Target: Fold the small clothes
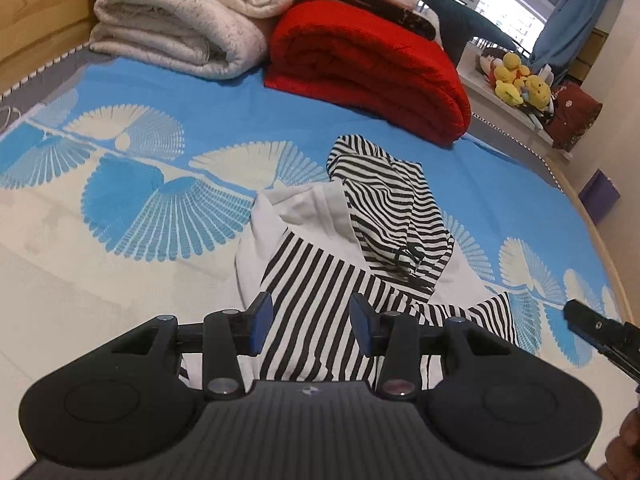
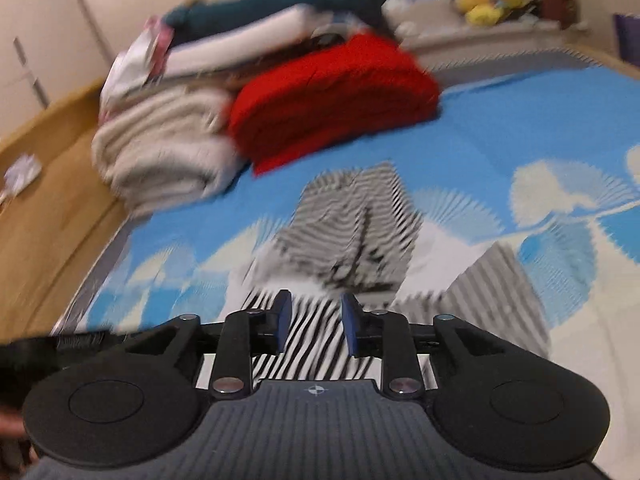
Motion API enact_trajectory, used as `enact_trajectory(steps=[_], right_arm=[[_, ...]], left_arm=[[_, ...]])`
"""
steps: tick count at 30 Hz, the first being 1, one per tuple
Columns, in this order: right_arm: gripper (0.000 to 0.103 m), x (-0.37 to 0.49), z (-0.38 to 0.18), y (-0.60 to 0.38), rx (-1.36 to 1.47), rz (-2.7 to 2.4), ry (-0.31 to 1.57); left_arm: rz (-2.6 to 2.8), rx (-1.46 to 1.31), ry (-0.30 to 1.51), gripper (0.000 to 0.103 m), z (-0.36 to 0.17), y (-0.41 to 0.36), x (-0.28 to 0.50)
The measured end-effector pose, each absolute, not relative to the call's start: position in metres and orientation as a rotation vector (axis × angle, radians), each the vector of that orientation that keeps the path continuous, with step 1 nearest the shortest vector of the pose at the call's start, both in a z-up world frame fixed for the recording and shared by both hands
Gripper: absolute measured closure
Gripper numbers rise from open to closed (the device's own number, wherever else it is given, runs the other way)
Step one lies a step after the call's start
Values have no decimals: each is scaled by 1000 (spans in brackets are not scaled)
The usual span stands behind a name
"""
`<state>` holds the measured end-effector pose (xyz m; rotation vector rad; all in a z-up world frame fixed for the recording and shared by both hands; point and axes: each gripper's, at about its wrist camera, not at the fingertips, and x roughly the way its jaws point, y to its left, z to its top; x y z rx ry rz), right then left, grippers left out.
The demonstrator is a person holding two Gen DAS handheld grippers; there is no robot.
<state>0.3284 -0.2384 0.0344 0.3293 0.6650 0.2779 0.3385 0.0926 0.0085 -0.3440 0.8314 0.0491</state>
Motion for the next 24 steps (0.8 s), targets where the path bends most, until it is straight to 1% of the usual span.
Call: enact_trajectory(steps=[1, 3, 7, 11, 14, 19, 24], right_arm=[[70, 335, 30, -239, 327, 248, 638], [69, 337, 19, -248, 307, 190, 598], [68, 354, 0, -275, 383, 129, 667], [68, 356, -5, -301, 429, 86, 665], [67, 355, -20, -312, 464, 66, 730], [67, 348, -46, -315, 514, 46, 845], [68, 344, -63, -309, 451, 49, 960]], left_arm=[[53, -350, 838, 56, 7, 94, 340], [54, -366, 855, 56, 3, 99, 343], [46, -387, 892, 56, -7, 104, 348], [25, -412, 938, 56, -20, 100, 355], [4, -426, 965, 56, -29, 91, 359], [-188, -325, 1015, 56, -44, 31, 363], [-365, -210, 1022, 56, -64, -40, 363]])
